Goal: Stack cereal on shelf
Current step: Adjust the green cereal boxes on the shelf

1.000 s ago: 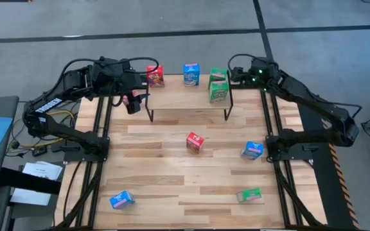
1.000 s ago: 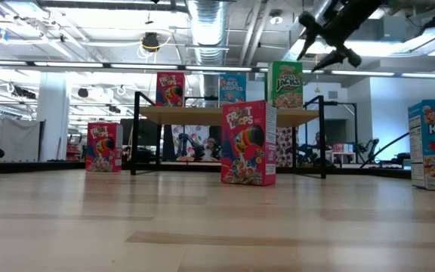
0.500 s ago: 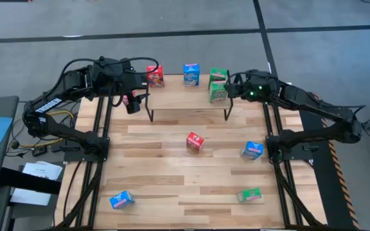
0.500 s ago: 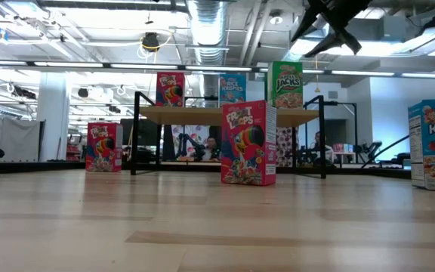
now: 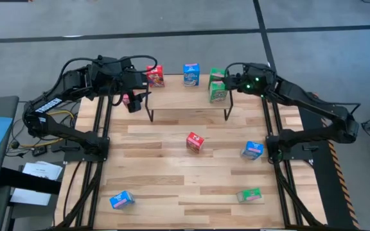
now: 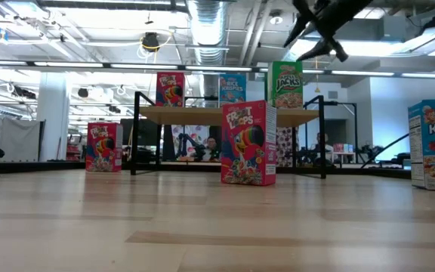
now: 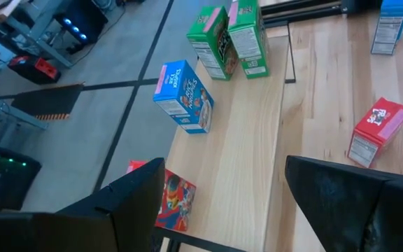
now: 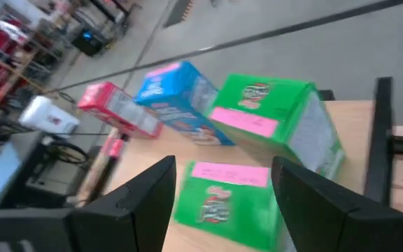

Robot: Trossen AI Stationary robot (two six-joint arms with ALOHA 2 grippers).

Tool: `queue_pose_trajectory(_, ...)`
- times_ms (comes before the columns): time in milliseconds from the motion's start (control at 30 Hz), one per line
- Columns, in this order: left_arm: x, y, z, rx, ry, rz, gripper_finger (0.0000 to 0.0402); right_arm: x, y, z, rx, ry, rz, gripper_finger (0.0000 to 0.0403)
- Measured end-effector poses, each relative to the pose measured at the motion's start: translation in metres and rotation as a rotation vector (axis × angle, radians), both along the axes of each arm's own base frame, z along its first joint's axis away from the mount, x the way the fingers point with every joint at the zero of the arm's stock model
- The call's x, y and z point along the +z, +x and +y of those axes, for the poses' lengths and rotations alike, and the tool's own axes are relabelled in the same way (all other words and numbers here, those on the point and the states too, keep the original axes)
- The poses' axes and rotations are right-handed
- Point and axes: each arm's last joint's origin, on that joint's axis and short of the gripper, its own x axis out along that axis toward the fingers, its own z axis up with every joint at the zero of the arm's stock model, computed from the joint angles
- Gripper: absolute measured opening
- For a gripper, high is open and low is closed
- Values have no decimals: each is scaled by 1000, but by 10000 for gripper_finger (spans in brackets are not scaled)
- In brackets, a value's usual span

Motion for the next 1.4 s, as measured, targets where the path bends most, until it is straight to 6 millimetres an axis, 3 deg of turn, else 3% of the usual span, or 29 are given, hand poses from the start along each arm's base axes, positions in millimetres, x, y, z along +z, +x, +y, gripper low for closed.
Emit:
queue_pose_trajectory(200,0,0,0,1,-1,-3,286,-1,-5,-12,-52,1,-2,260)
queue_pose_trajectory(567,0,1,0,5,-7,-6,286,0,-8,-16,-10,16,-27,260)
queue_pose_trajectory(933,0,2,1,-3,8,-1,286,21,-2,-19,52,-157,-165,260)
queue_pose_trajectory(1400,0,2,1,-1,8,-2,286,84,-27,-28,39,-367,-66,260)
